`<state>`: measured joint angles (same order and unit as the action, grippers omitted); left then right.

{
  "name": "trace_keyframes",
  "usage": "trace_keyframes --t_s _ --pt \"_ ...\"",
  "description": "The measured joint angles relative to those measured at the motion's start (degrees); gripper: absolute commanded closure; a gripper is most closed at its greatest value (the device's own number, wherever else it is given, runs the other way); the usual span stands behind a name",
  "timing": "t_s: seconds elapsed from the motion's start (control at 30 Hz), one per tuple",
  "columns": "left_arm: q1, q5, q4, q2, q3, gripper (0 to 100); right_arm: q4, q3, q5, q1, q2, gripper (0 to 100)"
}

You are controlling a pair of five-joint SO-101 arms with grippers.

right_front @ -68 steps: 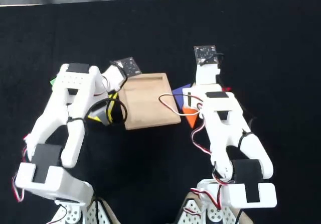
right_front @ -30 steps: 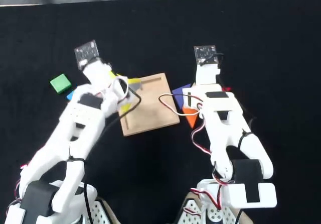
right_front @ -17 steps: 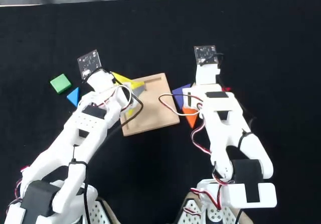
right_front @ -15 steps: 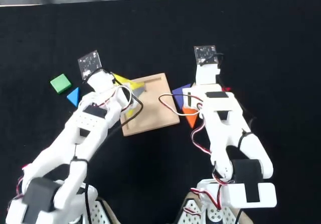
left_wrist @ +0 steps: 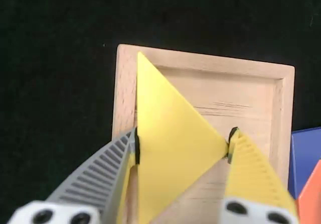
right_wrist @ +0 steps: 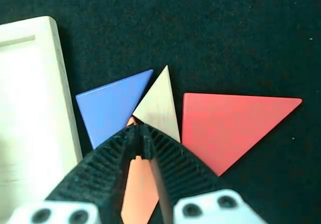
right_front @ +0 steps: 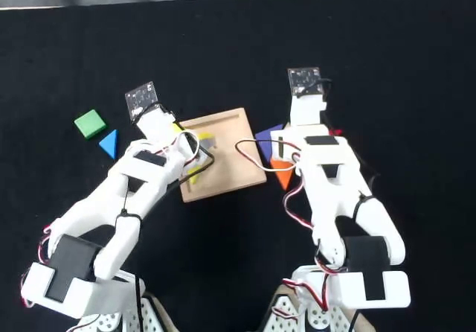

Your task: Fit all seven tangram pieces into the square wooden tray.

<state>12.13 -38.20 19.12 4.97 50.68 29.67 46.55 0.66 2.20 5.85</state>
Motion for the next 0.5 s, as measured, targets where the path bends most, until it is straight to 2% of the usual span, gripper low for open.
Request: trace_keyframes --t_s 0.13,0.3,0.5 --pt "0.0 0.0 1.8 0.0 -1.1 78 0.0 0.0 0.0 0.0 0.0 98.4" --pt "0.1 0.0 9.3 -0.3 -4.7 78 0.0 0.0 0.0 0.0 0.0 98.4" --pt "0.1 0.0 15.9 -0.3 -7.2 67 0.0 0.0 0.0 0.0 0.0 98.4"
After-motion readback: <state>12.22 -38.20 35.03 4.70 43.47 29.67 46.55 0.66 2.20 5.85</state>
